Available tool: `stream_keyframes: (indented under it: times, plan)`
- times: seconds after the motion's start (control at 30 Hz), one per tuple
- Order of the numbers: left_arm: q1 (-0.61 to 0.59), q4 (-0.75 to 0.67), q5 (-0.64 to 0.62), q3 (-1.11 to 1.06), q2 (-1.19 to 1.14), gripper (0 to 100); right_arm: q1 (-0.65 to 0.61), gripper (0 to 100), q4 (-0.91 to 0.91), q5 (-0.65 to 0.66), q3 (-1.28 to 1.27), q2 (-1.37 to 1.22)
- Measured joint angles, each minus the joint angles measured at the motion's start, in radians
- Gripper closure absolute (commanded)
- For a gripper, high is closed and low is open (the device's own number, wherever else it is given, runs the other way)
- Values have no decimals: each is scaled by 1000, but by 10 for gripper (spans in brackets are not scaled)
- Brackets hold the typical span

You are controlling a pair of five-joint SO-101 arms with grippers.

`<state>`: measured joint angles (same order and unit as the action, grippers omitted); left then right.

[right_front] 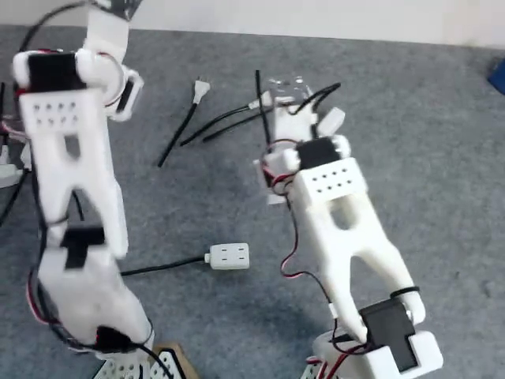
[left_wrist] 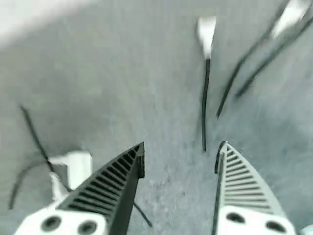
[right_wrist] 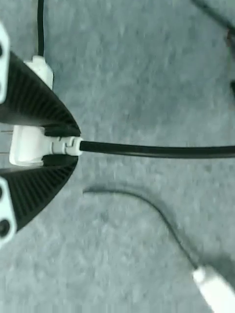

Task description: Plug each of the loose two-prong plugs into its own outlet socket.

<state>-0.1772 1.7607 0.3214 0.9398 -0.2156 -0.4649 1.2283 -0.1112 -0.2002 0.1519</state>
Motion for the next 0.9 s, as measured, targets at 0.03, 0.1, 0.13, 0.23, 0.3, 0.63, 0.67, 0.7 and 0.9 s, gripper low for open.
stream_keyframes:
  times: [0.03, 0.1, 0.13, 0.23, 0.3, 0.63, 0.67, 0.7, 0.9]
  plan:
    - [3, 0, -14, -21, 69, 762, -18, 993, -5, -21, 0, 0]
    - [3, 2, -32, -104, 207, 759, -51, 993, -9, -71, 0, 0]
    - [3, 2, -37, -166, 270, 759, -64, 993, -12, -91, 0, 0]
    - [5, 0, -40, -422, 457, 753, -106, 993, -31, -121, 0, 0]
    - [6, -38, -40, -621, 585, 725, -121, 993, -52, -123, 0, 0]
    - [95, -377, -40, -1605, 1217, 585, -121, 993, -77, -192, 55, -2]
    - [110, -408, -40, -1671, 1263, 585, -121, 993, -75, -203, 55, -2]
    - [126, -437, -48, -1735, 1309, 585, -121, 993, -74, -212, 55, -2]
    - [195, -640, -118, -2047, 1510, 585, -152, 993, -74, -224, 44, -2]
